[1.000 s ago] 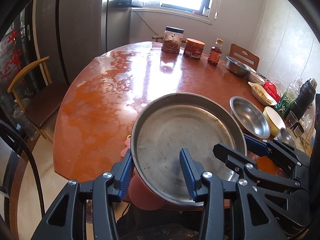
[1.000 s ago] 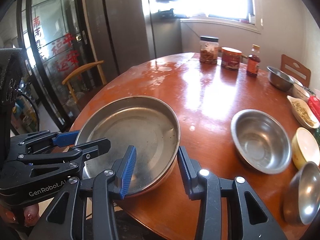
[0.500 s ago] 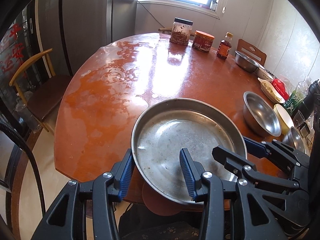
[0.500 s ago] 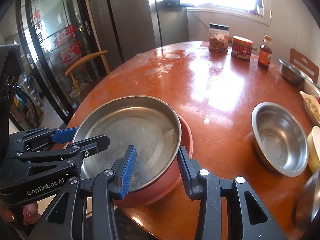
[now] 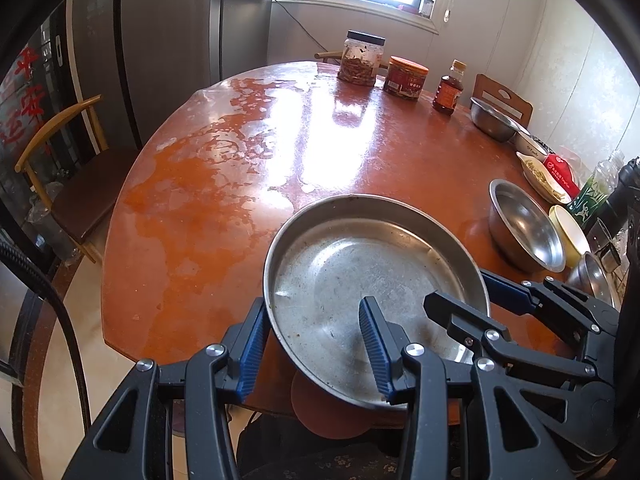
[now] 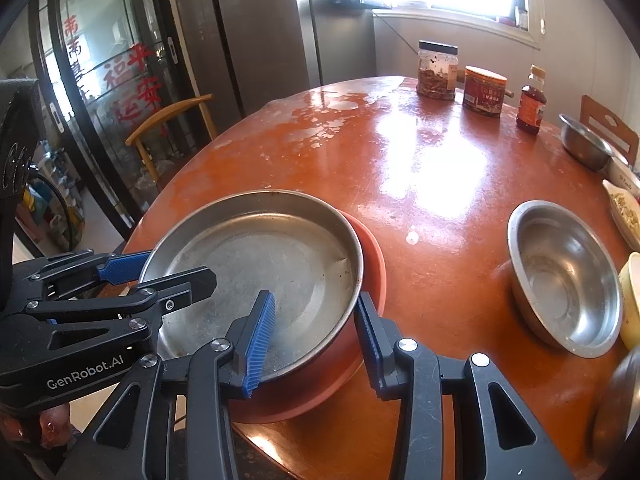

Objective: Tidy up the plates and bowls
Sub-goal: 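Lift the steel tray with the left gripper and carry it over the pink plate, then lower the steel tray onto the pink plate and open the left gripper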

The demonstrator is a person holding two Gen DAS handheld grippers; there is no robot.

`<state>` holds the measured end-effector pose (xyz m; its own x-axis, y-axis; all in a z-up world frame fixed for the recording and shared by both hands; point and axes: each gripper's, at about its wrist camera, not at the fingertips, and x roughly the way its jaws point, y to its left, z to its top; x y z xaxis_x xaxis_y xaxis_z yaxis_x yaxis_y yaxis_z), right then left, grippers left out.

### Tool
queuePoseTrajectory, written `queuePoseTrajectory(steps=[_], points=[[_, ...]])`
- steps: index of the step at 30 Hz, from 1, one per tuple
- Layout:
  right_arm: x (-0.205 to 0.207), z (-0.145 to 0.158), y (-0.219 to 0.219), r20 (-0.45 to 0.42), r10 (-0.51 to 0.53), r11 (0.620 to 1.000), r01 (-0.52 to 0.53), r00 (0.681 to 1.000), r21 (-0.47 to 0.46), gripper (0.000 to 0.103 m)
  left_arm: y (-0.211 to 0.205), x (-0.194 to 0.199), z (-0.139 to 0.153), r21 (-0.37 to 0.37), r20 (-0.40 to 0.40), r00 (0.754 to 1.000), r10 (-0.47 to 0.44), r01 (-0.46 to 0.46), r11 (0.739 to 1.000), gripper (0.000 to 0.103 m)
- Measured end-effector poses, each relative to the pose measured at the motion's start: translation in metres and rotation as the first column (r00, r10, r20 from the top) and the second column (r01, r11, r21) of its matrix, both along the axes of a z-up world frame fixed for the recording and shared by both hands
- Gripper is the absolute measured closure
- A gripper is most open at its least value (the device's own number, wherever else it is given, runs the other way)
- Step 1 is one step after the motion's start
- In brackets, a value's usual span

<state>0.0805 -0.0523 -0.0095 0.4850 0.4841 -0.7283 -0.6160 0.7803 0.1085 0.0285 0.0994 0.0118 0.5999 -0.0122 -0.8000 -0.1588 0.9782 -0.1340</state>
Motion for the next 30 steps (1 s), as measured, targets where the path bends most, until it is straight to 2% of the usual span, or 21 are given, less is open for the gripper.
queuePoseTrajectory(steps=[13,24,30], points=[[0.000,0.004,-0.009,0.000,-0.018,1.000,0.018,1.000,0.024,0.060,-0.002,0.002,0.000,-0.005,-0.001,1.000,-0.016,0.016,1.000,0.057],[0.004,0.009,-0.031,-0.019,-0.083,0.995,0.084,0.996,0.058,0.057,-0.010,0.004,0.002,0.007,-0.015,0.999,-0.032,0.032,0.999,0.057],[0.003,0.014,-0.040,-0.025,-0.097,0.993,0.098,0.995,0.070,0.054,-0.014,0.002,0.006,0.019,-0.005,0.999,-0.037,0.037,0.999,0.050]])
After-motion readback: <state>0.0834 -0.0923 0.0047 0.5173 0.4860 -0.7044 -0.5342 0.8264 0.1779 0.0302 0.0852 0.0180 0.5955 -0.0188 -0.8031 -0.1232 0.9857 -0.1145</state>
